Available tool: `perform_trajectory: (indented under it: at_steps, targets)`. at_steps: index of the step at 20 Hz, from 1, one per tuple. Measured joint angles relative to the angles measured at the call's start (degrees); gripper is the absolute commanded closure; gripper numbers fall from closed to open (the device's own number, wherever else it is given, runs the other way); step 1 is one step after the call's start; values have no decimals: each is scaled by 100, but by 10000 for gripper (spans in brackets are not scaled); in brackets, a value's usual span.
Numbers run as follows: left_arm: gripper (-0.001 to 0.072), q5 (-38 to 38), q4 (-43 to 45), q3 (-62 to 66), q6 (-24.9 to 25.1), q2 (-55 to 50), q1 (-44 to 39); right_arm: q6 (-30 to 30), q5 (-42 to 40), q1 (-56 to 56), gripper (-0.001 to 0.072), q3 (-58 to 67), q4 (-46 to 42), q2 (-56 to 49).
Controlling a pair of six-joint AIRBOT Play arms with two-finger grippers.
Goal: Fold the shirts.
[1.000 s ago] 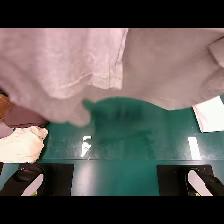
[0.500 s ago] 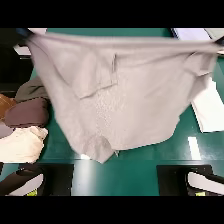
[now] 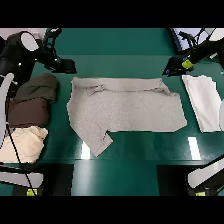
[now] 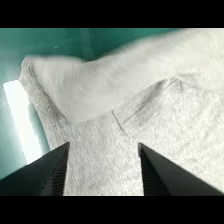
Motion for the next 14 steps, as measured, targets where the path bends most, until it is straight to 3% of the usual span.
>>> perform_trajectory:
  at_steps: [6, 10, 14]
  targets:
    - [224, -706, -2, -332, 111, 404, 455, -551, -2, -678, 304, -1252, 938, 671]
    - [225, -715, -96, -1991, 144, 1451, 894, -879, -275, -1211, 304, -3158, 1104, 1864]
    - [225, -146, -516, -4057, 140, 2509, 1117, -1080, -501, -1563, 304, -4666, 1176, 2848]
